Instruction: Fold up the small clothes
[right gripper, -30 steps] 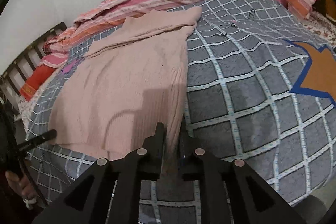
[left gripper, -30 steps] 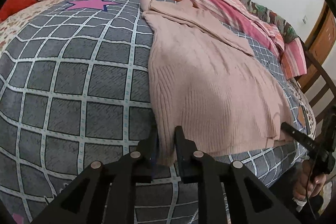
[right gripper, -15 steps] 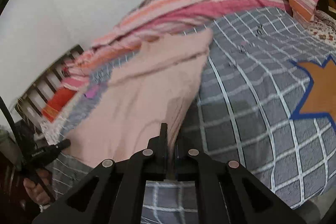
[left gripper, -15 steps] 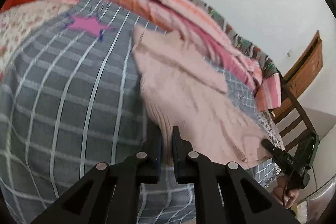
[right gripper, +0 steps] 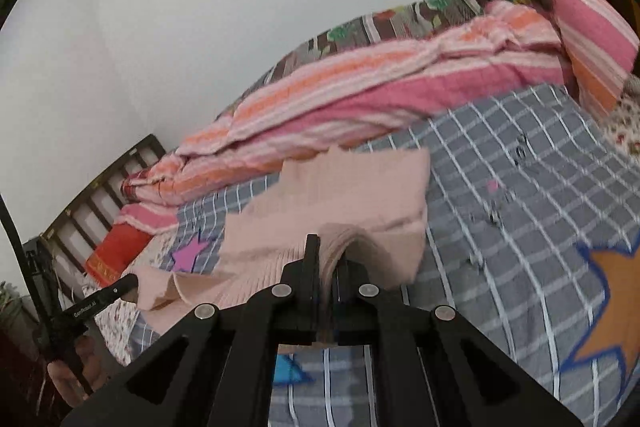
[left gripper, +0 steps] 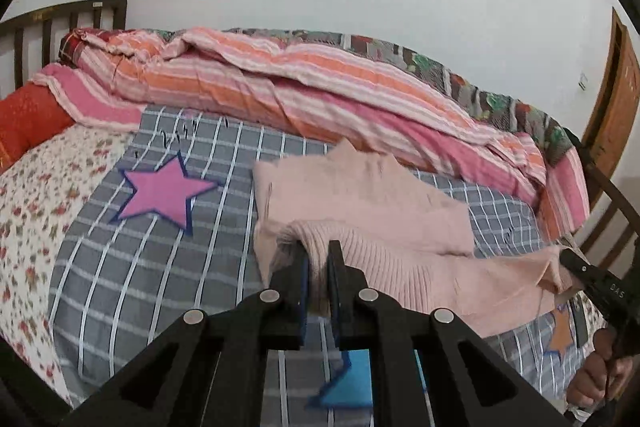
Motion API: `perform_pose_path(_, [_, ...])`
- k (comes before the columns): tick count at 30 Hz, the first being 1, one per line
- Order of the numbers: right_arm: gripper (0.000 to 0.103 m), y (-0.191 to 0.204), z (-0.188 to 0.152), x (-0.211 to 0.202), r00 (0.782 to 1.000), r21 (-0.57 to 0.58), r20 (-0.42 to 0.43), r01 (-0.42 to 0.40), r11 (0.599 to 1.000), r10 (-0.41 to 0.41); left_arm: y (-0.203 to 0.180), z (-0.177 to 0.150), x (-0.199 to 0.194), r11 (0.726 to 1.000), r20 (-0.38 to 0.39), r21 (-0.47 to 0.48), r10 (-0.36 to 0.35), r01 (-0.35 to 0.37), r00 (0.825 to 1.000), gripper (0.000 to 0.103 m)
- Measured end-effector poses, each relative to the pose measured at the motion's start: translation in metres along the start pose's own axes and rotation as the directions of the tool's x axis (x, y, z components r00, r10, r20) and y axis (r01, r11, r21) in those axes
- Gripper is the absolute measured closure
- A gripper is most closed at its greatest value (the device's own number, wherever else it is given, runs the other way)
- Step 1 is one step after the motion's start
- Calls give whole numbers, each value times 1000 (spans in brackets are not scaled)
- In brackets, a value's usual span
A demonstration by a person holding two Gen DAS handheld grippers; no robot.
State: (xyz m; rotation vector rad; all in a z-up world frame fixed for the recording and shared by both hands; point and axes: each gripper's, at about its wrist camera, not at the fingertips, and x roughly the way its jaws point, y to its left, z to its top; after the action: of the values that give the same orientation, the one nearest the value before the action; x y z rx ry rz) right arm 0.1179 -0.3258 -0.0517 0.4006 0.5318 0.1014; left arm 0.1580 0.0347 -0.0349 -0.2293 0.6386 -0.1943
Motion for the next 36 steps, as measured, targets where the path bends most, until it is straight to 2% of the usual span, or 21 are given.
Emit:
perform_pose_path(6, [99,-5,29,29,1000,4,15,15,1000,-15,-3,22,31,1000,10,-13,4,-4,1000,94])
perform_pose_path(12, [99,-15,51,67,1000,20,8,22,1000,-22,-4,35,73,999,-20,-12,31,-31,999,94])
perform_pose_path(24, [99,-35,80,167,996,51,-66,64,997,-61,11,61,178,997,-94,-66,36,-42,995,94])
perform_pose_path(31, [99,-46,93,221,990,12,-95,101,995,-100,10,74,234,997,-134,-56,38,-46,990,93])
perform_pose_path(33, [98,-52,96,237,988,11,-113,108,994,-106,11,78,243,997,-136,-64,24,-33,990,92])
perform_pose_path(34, [97,-55,96,245,986,16,-125,110,994,-107,13,80,245,997,-123,-72,19,-28,992,88])
perform_pose_path(35, [95,-58,97,254,983,20,-145,113,993,-109,13,82,246,996,-108,-76,28,-36,994,77])
perform_pose_path(36, [92,-59,96,259,981,15,-156,118,993,-114,13,83,246,996,-96,-71,41,-48,994,71])
